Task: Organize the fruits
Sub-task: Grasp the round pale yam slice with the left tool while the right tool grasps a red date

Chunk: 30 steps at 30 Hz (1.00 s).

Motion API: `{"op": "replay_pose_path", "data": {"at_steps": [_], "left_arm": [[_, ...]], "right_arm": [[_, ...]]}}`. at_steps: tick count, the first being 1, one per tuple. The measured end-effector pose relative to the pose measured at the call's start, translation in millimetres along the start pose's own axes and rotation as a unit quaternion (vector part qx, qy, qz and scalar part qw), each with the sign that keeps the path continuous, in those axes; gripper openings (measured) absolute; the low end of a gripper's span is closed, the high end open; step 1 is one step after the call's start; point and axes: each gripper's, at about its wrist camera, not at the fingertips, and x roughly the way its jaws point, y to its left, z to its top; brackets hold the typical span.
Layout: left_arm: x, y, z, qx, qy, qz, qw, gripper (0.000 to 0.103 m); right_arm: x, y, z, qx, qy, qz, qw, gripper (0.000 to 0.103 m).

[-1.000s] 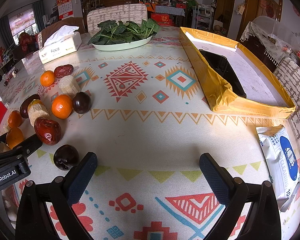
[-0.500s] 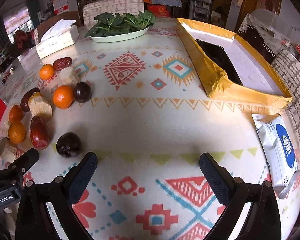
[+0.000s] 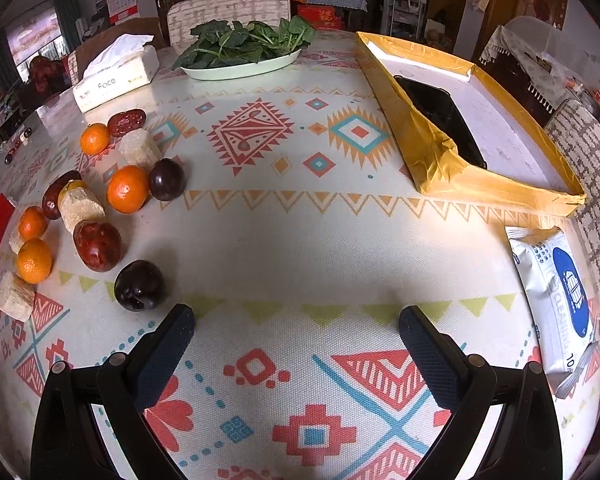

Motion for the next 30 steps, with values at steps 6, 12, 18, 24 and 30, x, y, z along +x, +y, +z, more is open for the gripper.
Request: {"op": "replay_pose_path", "data": {"at_steps": [6, 12, 18, 24, 30], "left_arm": [[-21.2, 37.1, 23.3, -0.046, -0.002, 0.021, 0.9987, 0.103], [-43.1, 60.0, 25.5, -0.048, -0.054, 0.029, 0.997, 0.103], [-36.9, 79.9, 26.8, -0.065, -0.043, 0.027, 0.9966, 0.103], [-30.2, 71.2, 18.6, -0.05, -0.036, -0.013, 0.998, 0.103], [0.9, 48.0, 0.5, -0.007, 0.065, -0.052, 0.9965, 0.103]], "right_arm": [[-0.2, 0.2, -3.1, -0.001, -0.01, 0.0, 1.0, 0.103], [-0.5, 0.8, 0.0, -0.006, 0.011, -0.002, 1.0, 0.103], [-76.9, 11.1, 20.5, -0.013, -0.11, 0.032, 0.993, 0.102], [-90.3, 47.0, 33.1, -0.047, -0.137, 0.107, 0.984, 0.103], [-43.0, 81.5, 22.6, -0.106, -0.063, 0.147, 0.981, 0.084]]}}
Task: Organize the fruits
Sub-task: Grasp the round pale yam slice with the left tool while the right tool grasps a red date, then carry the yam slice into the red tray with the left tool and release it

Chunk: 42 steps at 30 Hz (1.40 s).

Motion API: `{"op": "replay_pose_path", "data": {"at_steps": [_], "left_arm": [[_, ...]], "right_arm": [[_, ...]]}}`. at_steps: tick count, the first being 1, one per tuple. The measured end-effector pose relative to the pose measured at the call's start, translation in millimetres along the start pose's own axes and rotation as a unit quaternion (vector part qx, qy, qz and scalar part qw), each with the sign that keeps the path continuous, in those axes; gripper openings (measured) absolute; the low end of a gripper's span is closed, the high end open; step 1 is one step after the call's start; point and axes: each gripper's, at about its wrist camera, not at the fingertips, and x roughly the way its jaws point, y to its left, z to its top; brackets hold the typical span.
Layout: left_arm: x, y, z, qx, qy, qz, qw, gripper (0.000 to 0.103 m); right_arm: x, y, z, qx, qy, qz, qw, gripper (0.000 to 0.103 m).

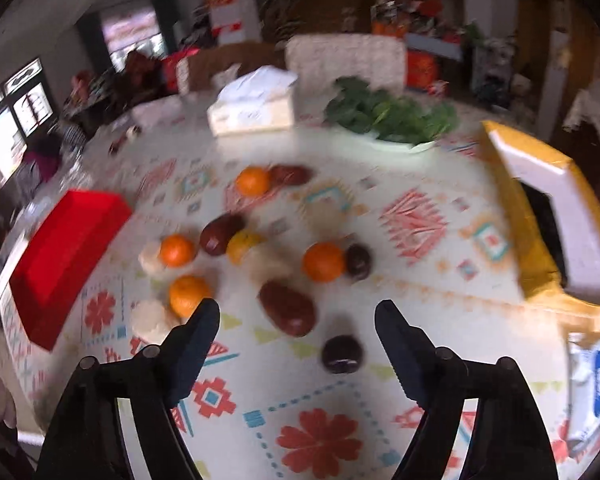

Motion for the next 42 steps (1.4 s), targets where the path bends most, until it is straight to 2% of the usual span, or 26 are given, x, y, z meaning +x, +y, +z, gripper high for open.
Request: {"op": "replay_pose_path", "data": {"at_steps": [3, 8, 12, 14, 18, 23, 28, 30, 31, 33, 35, 42], "left_arm": [[16.8, -12.3, -12.4, 0.015, 0.038, -0.05, 0.9979, 0.101], [49.8, -30.2, -31.6, 0.039, 0.108, -0.099, 0.9884, 0.071], [62.6, -35.6, -41.3, 0.043, 0.13, -0.109, 0.9847, 0.07], [66.5, -41.1, -44.9, 0.05, 0.139, -0.115, 0.9822, 0.07], [77.0, -50.4, -49.1, 0.067, 0.157, -0.122, 0.9777, 0.07], [89.0, -59.5, -50.8, 0.078, 0.171, -0.127, 0.9739, 0.07], [105.6, -69.4, -52.5, 0.09, 0.188, -0.128, 0.9695, 0.069], [111.7, -72.4, -55.1, 0.089, 0.199, -0.134, 0.9667, 0.043], [115.0, -73.6, -56.8, 0.09, 0.205, -0.131, 0.9659, 0.034], [114.4, -74.3, -57.1, 0.09, 0.201, -0.126, 0.9672, 0.034], [112.7, -72.9, -57.0, 0.085, 0.197, -0.126, 0.9685, 0.034], [88.0, -50.7, -46.5, 0.05, 0.166, -0.117, 0.9779, 0.034]], "right_arm": [[12.6, 7.7, -1.6, -0.029, 0.01, -0.004, 1.0, 0.084], [34.0, 10.6, -1.8, -0.061, 0.033, -0.01, 0.998, 0.082], [44.7, 4.5, -3.7, -0.066, 0.046, -0.006, 0.997, 0.076], [49.4, 3.3, -4.7, -0.066, 0.049, 0.001, 0.997, 0.067], [51.4, 4.6, -6.1, -0.069, 0.046, 0.007, 0.997, 0.063], [49.4, 8.3, -6.5, -0.075, 0.044, 0.015, 0.996, 0.058], [51.4, 7.6, -6.0, -0.077, 0.047, 0.01, 0.996, 0.058], [53.1, 4.8, -5.3, -0.075, 0.05, 0.009, 0.996, 0.058], [54.0, 2.6, -4.7, -0.073, 0.052, 0.007, 0.996, 0.058], [54.0, -0.1, -4.5, -0.071, 0.053, 0.008, 0.996, 0.055], [51.3, -2.2, -4.4, -0.066, 0.052, 0.006, 0.996, 0.04], [35.9, -6.8, -5.2, -0.034, 0.05, 0.023, 0.998, 0.035]]}}
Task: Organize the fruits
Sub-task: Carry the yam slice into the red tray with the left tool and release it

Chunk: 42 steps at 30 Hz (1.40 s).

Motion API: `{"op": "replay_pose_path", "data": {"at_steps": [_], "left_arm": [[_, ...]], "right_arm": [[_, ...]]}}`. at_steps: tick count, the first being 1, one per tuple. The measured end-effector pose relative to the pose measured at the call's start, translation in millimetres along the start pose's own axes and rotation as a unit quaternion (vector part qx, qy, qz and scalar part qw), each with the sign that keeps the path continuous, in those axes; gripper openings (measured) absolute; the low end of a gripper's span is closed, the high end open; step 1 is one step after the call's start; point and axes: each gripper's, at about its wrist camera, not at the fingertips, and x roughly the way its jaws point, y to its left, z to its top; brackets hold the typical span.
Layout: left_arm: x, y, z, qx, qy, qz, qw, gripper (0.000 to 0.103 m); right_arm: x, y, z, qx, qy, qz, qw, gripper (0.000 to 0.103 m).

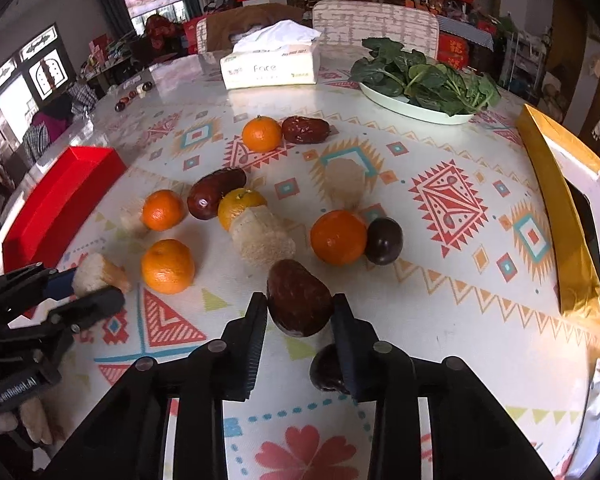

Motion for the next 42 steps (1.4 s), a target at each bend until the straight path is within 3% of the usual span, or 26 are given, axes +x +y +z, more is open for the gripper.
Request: {"op": "replay_pose_path", "data": {"at_steps": [13, 23, 28, 31, 35, 38, 42], "left_arm": [[-77.4, 80.8, -12.3, -0.096, -0.073, 0.033, 0.9922, 0.034], [-124.8, 161.7, -24.5, -0.174, -0.112, 0.095, 0.9737, 0.034], [-130.4, 195.7, -32.6, -0.209, -0.112, 0.117, 0.9643, 0.034], [-125.8, 209.2, -35.4, -0.221, -0.102, 0.133, 0.9608, 0.034], [-123.5, 223.9, -40.9, -0.24, -0.099, 0.147, 0.9544, 0.035], [-127.4, 229.5, -42.3, -0.248, -0.111, 0.148, 0.9512, 0.049], [-142.1, 222.7, -41.7, -0.238, -0.134, 0.145, 0.9509, 0.055]], "right_arm": [[-39.9, 68.4, 6.1, -0.019, -0.028, 0.058, 0.998, 0.033], [-33.0, 168.6, 31.3, -0.048, -0.018, 0.189, 0.981, 0.03], [-6.2, 220.6, 41.6, -0.069, -0.004, 0.217, 0.974, 0.03], [10.6, 228.3, 41.7, -0.075, 0.008, 0.204, 0.976, 0.031], [27.2, 223.7, 23.6, -0.078, 0.039, 0.193, 0.977, 0.05], [28.9, 218.8, 7.4, -0.076, 0.054, 0.204, 0.975, 0.051], [32.3, 225.3, -11.1, -0.083, 0.066, 0.223, 0.969, 0.051]]}}
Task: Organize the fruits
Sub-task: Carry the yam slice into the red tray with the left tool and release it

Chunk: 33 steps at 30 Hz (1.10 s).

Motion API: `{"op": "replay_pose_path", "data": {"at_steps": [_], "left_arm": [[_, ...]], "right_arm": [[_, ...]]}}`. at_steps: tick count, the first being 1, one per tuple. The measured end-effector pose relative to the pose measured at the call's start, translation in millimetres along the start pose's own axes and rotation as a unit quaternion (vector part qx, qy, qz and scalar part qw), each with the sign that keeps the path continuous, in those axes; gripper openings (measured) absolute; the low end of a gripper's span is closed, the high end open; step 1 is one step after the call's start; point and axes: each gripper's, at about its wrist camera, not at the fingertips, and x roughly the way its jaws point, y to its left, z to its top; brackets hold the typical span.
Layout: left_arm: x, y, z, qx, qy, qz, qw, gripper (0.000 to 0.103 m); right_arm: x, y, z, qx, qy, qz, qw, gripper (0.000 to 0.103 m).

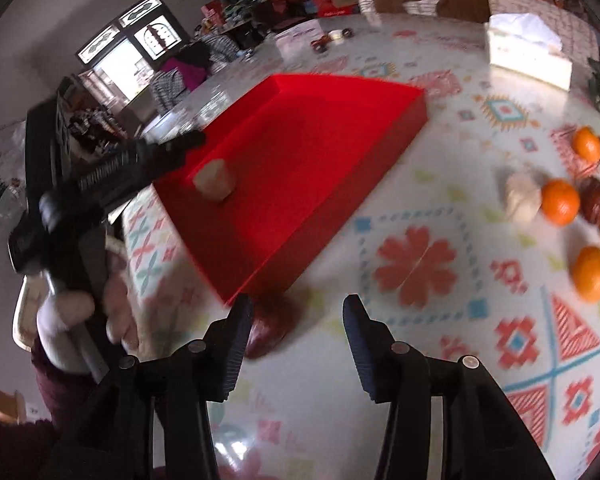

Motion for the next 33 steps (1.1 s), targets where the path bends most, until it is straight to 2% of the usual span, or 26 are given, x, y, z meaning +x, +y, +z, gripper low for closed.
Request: {"op": "replay_pose_path", "data": {"at_steps": [4, 15, 19, 20, 23, 33], "left_arm": [[-11.1, 1.5, 3.2, -0.009, -0.015, -0.009, 0.9998, 0.061], [-26.2, -8.2, -3.1, 0.005, -0.018, -0.007, 0.9998, 0.061], [-28.7, -17.7, -5.7, 0.025, -0.023, 0.016, 0.9993, 0.061], [-29.2, -20.8, -6.4, 0.031, -0.025, 0.023, 0.9989, 0.061], [-30.1, -28.4, -7.8, 0.048, -0.033, 0.047, 0.9972, 0.061], [-25.8, -28.2, -10.7, 0.059, -0.029, 0.06, 0.996, 0.062]], "right_arm": [[6.9, 8.2, -8.7, -0.004, 0.007, 0.009, 1.0, 0.051], [19.2, 26.3, -14.8, -0.027, 0.004, -0.01, 1.0, 0.051], [16.9, 29.3, -20.1, -0.034, 0.003, -0.017, 0.999, 0.042], [15.1, 28.4, -21.5, -0.03, 0.002, -0.014, 0.999, 0.033], [7.3, 25.7, -23.4, -0.023, -0.008, -0.017, 1.0, 0.028], [-23.1, 19.4, -13.3, -0.011, -0.048, -0.035, 0.998, 0.026]]}}
